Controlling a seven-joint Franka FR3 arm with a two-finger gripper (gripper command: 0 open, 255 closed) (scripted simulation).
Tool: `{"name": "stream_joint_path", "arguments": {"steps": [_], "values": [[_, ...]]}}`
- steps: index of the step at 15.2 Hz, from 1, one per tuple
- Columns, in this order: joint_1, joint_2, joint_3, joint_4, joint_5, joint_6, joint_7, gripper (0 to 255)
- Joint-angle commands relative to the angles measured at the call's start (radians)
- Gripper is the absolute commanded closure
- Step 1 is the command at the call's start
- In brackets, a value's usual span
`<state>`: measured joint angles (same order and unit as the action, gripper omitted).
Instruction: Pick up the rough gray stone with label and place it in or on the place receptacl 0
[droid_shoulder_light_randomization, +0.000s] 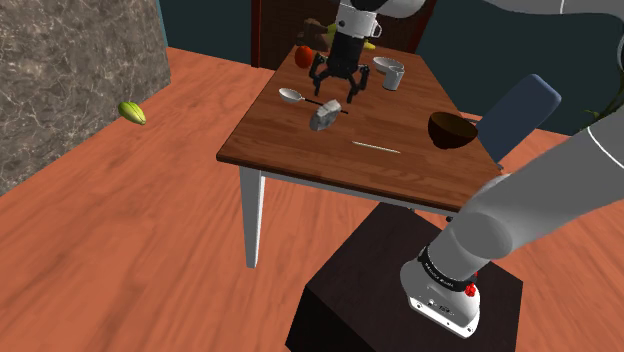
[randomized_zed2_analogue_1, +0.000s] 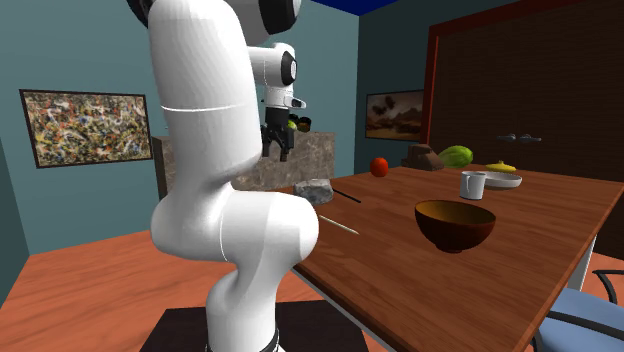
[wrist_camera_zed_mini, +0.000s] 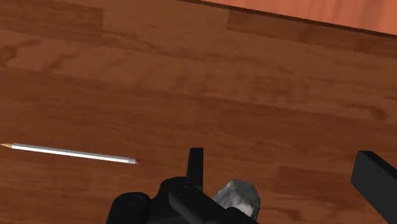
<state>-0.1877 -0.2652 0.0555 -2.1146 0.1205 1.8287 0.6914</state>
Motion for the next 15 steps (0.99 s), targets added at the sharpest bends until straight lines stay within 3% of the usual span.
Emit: {"name": "stream_joint_path", "arguments": {"steps": [1, 13, 15], "values": [[-0.020, 0.062, -0.003, 0.028, -0.009, 0.035, 0.066, 0], [-0.113, 0.391, -0.079, 0.245, -0.051, 0.140, 0.414, 0], [-0.116, 0.407, -0.084, 0.245, -0.051, 0.156, 0.427, 0]]}}
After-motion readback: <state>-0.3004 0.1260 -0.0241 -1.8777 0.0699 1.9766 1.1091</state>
